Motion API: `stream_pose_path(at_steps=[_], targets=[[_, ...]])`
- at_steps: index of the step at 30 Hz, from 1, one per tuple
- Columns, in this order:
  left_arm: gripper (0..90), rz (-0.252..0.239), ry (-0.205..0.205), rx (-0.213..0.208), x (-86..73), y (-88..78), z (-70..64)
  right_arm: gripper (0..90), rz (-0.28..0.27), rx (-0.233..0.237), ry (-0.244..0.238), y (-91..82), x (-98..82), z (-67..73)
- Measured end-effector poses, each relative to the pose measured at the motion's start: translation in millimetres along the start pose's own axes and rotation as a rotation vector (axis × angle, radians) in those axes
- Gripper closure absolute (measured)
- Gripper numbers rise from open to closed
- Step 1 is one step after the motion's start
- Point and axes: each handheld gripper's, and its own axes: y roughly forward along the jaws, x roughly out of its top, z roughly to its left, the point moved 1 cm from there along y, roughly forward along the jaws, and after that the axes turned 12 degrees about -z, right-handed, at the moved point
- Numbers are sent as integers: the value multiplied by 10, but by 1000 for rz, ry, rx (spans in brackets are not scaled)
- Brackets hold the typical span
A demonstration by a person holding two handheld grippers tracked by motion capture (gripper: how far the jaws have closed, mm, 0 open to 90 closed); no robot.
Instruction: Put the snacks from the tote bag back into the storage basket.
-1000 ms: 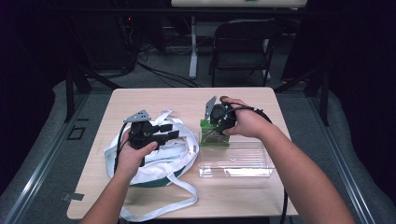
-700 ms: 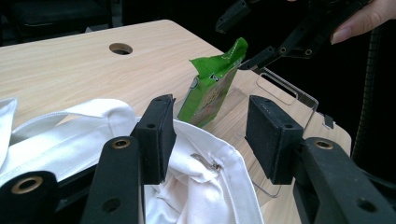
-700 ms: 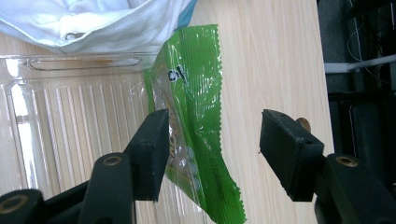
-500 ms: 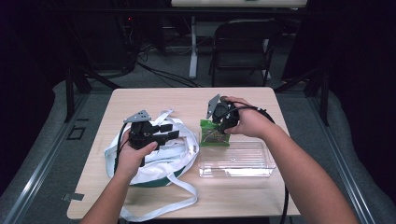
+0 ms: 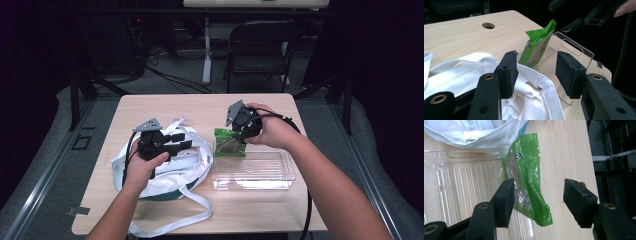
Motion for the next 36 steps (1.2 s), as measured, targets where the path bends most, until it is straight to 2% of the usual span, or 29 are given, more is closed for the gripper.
stream_pose_path(at_steps=[11,18,24,27,29,35,36], targets=[[519,-4,1,1,-1,-5,6,424,-19,-14,11,-135,-29,-3],[519,-6,0,1,5,-21,5,424,-52,-35,38,-260,-67,11],[519,-7,4,5,8,-27,6,425,-82,-49,89,-357,-138,88],[520,-8,4,5,8,-27,5,427,-84,-57,95,-383,-154,106],[519,-8,4,6,8,-28,5,431,-104,-62,117,-402,-174,128],[519,-5,8,9,11,-39,3,439,-106,-84,173,-466,-224,183],[519,-8,5,9,12,-40,2,439,-127,-94,195,-473,-241,207]])
